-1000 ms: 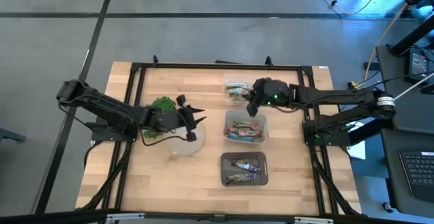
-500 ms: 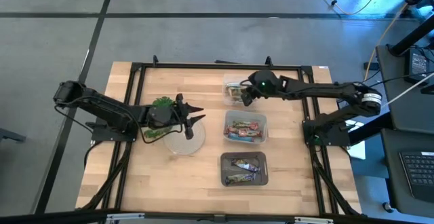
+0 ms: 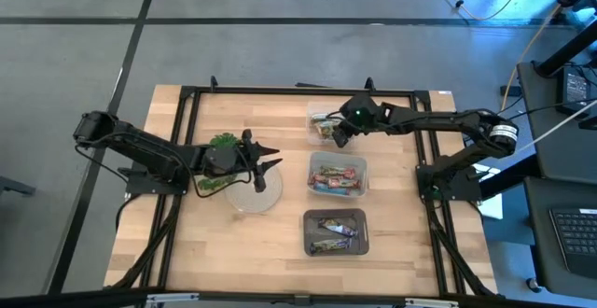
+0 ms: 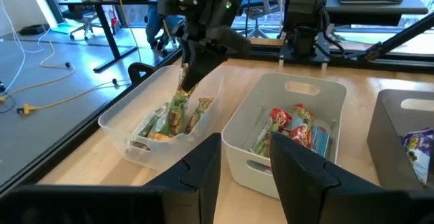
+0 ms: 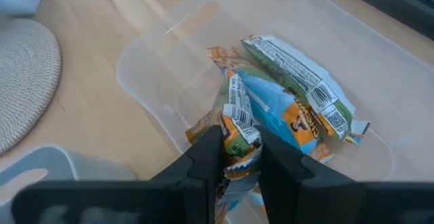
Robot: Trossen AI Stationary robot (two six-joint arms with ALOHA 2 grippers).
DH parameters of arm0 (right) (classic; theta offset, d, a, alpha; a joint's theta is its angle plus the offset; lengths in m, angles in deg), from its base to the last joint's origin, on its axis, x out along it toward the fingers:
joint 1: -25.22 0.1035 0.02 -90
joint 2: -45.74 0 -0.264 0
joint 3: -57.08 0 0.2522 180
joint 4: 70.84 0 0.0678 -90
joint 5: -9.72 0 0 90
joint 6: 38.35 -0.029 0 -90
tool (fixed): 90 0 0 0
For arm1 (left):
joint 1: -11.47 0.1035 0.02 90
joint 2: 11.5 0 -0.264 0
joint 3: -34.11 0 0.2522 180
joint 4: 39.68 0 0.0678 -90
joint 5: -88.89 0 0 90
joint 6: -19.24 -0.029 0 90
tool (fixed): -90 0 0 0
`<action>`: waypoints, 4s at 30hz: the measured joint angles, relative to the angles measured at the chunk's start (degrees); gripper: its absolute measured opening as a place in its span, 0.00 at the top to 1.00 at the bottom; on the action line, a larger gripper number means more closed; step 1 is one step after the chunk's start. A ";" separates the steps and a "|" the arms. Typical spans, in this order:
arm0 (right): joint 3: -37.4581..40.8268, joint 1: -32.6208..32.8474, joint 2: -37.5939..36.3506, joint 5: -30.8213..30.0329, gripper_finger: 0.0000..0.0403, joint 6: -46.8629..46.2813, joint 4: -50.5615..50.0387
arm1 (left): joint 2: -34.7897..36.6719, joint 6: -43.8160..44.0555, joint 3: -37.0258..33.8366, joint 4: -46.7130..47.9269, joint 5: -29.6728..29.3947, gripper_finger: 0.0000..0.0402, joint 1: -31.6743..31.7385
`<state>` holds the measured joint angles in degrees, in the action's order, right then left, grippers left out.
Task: Pick and place Granola Bars by type
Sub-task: Put the yellow granola bar into the transparent bin, then return to Home Position
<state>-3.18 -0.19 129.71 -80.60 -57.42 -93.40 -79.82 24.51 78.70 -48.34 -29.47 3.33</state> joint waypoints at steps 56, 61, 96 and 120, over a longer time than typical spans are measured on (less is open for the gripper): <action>18.14 -1.10 -36.44 7.75 0.38 16.51 -8.21 | 3.88 6.75 -4.22 2.09 3.96 0.73 3.52; 23.71 -1.11 -47.16 14.29 0.38 17.71 -5.54 | 12.47 7.11 -11.93 -3.90 7.63 0.73 6.89; 40.45 -1.09 -83.67 27.65 0.38 9.11 6.65 | 62.71 9.01 -27.15 17.83 5.59 0.72 10.98; 46.01 -1.11 -83.87 8.92 0.38 15.36 18.56 | 64.96 7.94 -27.15 19.68 2.95 0.71 10.86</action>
<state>42.83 -1.30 45.84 -71.68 -42.06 -74.83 -14.86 32.45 51.55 -28.66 -26.52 14.19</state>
